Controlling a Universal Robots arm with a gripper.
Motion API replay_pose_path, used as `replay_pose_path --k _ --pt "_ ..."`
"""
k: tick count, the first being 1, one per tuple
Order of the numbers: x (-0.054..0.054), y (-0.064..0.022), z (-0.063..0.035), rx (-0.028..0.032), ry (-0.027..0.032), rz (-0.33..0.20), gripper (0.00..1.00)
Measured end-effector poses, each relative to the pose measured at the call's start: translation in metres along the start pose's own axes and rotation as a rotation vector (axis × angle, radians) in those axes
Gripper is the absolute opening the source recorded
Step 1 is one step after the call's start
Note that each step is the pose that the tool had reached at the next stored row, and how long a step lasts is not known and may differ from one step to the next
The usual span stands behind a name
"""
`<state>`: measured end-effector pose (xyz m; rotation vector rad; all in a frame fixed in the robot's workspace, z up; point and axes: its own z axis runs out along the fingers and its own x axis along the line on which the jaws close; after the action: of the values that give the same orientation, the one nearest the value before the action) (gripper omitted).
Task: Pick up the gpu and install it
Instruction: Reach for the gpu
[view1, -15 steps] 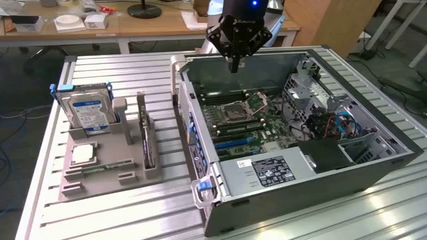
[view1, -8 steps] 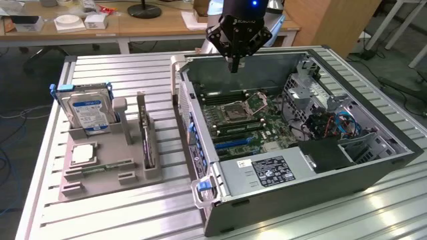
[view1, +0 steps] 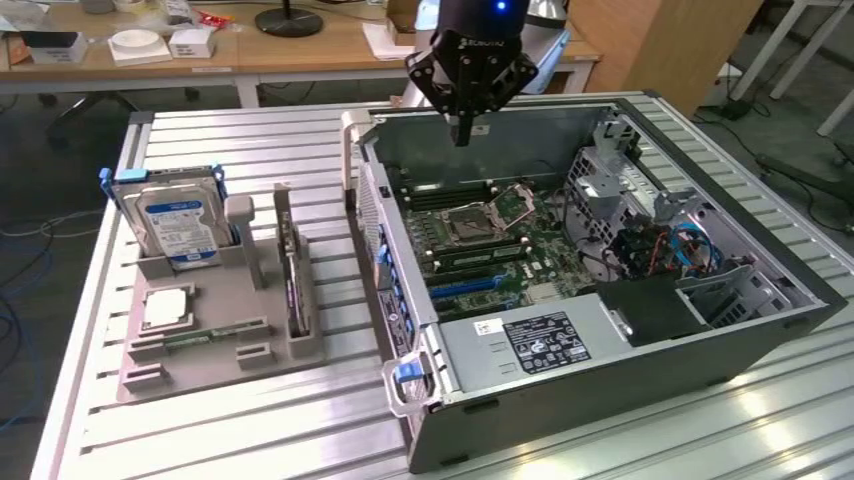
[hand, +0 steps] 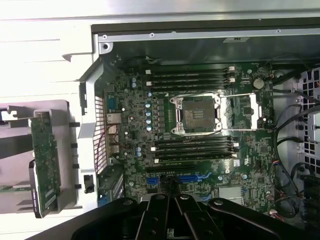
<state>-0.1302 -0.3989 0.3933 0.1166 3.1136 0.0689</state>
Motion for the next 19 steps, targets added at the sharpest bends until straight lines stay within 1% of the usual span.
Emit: replay_pose_path --k 19 --pt "0.024 -0.0018 -0.0007 0.0 0.0 0.0 0.1"
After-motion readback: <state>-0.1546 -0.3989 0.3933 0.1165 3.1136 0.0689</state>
